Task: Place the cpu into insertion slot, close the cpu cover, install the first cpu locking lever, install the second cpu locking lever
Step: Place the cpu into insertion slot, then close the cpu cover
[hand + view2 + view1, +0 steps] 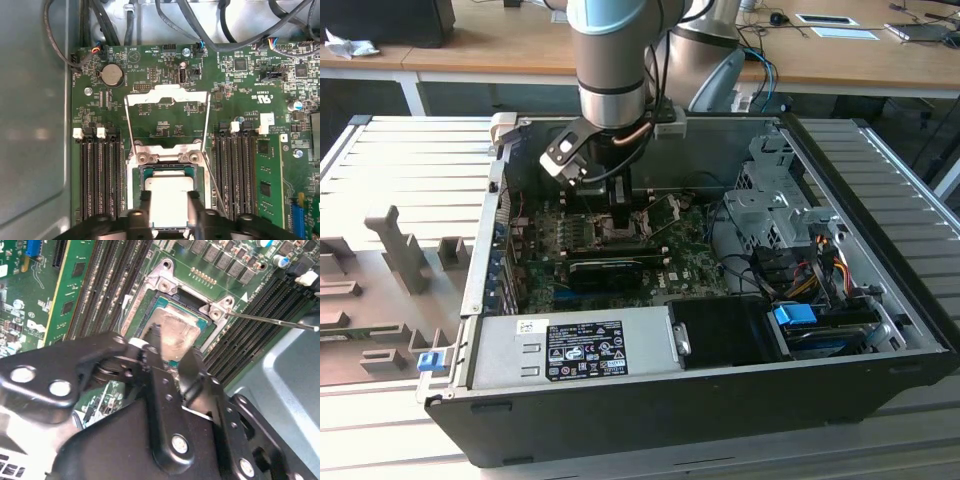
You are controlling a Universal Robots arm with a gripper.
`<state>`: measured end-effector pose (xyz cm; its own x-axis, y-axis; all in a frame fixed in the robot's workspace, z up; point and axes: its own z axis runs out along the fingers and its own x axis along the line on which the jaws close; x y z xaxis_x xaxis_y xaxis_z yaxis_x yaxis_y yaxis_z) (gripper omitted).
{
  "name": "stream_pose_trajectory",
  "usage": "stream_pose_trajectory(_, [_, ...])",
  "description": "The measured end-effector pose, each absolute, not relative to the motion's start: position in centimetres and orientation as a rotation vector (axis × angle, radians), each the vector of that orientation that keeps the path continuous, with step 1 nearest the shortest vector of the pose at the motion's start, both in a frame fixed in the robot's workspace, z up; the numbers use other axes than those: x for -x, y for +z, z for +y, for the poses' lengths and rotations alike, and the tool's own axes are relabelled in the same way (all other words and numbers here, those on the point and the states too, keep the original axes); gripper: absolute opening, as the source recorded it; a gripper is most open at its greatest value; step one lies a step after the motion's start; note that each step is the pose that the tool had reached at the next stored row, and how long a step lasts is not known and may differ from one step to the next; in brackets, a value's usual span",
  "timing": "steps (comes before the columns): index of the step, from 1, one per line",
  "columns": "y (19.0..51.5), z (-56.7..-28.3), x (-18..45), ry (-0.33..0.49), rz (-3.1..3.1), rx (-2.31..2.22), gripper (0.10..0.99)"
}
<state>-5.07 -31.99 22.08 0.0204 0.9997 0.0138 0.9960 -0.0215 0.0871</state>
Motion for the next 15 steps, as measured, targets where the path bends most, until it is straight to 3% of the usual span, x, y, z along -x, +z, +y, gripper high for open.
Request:
stream_pose_trajectory(5, [22.26,-31.99,5.07,0.109,2.157,-2.208,0.157])
stream_pose_trajectory(15, [22.90,-31.99,4.83,0.106,2.151,-2.216,0.157])
